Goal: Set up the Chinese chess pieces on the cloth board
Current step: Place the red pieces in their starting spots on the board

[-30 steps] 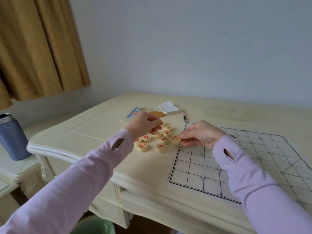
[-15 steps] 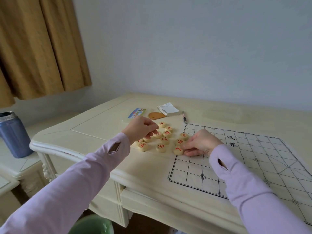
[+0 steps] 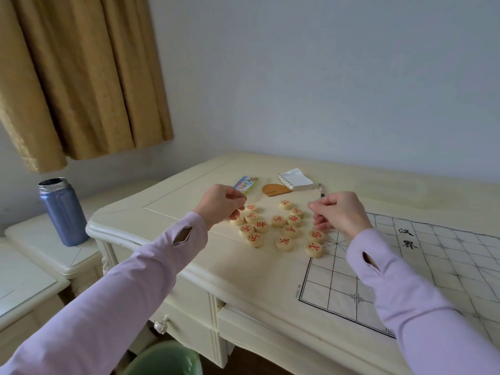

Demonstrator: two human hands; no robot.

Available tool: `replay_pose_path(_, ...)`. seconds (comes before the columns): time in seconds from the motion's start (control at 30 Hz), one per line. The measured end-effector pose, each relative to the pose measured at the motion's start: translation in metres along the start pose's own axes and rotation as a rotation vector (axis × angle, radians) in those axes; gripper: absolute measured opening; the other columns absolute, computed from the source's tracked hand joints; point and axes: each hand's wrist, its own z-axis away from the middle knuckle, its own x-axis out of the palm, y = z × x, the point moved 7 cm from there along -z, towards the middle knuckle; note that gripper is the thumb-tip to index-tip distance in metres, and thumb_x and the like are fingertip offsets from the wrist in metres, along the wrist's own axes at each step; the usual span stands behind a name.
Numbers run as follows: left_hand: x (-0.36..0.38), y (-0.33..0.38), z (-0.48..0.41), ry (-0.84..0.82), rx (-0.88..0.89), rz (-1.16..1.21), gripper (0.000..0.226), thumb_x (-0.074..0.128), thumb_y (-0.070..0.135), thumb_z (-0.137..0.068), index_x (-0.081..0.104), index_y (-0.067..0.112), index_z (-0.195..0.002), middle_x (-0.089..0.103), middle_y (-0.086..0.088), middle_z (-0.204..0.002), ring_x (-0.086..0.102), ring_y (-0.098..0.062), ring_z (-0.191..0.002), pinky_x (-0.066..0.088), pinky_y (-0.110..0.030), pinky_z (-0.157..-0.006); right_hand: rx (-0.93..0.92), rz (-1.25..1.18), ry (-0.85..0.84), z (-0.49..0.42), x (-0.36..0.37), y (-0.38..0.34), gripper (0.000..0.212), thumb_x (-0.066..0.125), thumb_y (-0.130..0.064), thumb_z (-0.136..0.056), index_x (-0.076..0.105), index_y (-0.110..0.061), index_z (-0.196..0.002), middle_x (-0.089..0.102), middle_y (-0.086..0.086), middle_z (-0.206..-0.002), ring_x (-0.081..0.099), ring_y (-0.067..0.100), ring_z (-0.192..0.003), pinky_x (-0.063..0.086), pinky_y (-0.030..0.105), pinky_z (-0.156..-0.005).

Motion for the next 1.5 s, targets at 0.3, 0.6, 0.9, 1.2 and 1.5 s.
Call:
replay_pose_path(0.3, -0.028, -0.016, -0.014, 0.109, -0.012, -0.227, 0.018, 0.06, 0.007, -0.086, 0.064, 0.009, -0.104, 0.059, 0.002, -0.079, 0.056, -0.01, -0.056, 0.046, -0.019, -0.058, -0.156, -0.025, 0.101, -0.009, 0.012, -0.013, 0.008, 0.066, -0.013, -0.086, 0.068, -0.007, -0.081, 0.061, 0.004, -0.059, 0.052, 0.0, -0.033, 0.04, 0.01, -0.036)
replay_pose_path(0.6, -0.021, -0.035, -0.027, -0.004, -0.136, -0.291, 0.022, 0.065, 0.018, -0.084, 0.064, 0.01, -0.105, 0.063, -0.005, -0.087, 0.061, -0.015, -0.063, 0.054, -0.034, -0.083, -0.213, -0.131, 0.107, -0.011, 0.014, -0.01, 0.016, 0.063, -0.015, -0.088, 0.068, -0.006, -0.075, 0.061, 0.006, -0.059, 0.053, 0.002, -0.037, 0.05, 0.017, -0.043)
replay_pose_path(0.9, -0.001, -0.022, -0.029, -0.077, -0.001, -0.31, 0.035, 0.051, -0.001, -0.086, 0.073, 0.024, -0.098, 0.066, -0.001, -0.105, 0.059, -0.017, -0.093, 0.046, -0.022, -0.07, -0.209, -0.162, 0.097, -0.011, 0.015, -0.008, 0.017, 0.061, -0.016, -0.089, 0.068, -0.004, -0.078, 0.061, 0.007, -0.061, 0.055, 0.003, -0.038, 0.052, 0.019, -0.045)
replay_pose_path(1.2, 0.001, -0.031, -0.022, -0.223, 0.134, -0.631, 0.057, 0.031, -0.007, -0.089, 0.065, 0.03, -0.118, 0.047, 0.009, -0.141, 0.041, -0.016, -0.13, 0.03, -0.023, -0.106, -0.196, -0.172, 0.079, -0.011, 0.018, -0.006, 0.018, 0.06, -0.016, -0.09, 0.067, -0.006, -0.078, 0.061, 0.006, -0.06, 0.054, 0.005, -0.039, 0.051, 0.02, -0.046)
replay_pose_path(1.5, -0.017, -0.041, -0.016, -0.123, 0.046, -0.367, 0.048, 0.036, -0.007, -0.086, 0.068, 0.019, -0.109, 0.065, 0.0, -0.099, 0.058, -0.014, -0.093, 0.048, -0.029, -0.091, -0.189, -0.204, 0.075, -0.012, 0.02, -0.006, 0.017, 0.059, -0.013, -0.09, 0.067, -0.003, -0.08, 0.06, 0.008, -0.061, 0.054, 0.006, -0.038, 0.051, 0.02, -0.044)
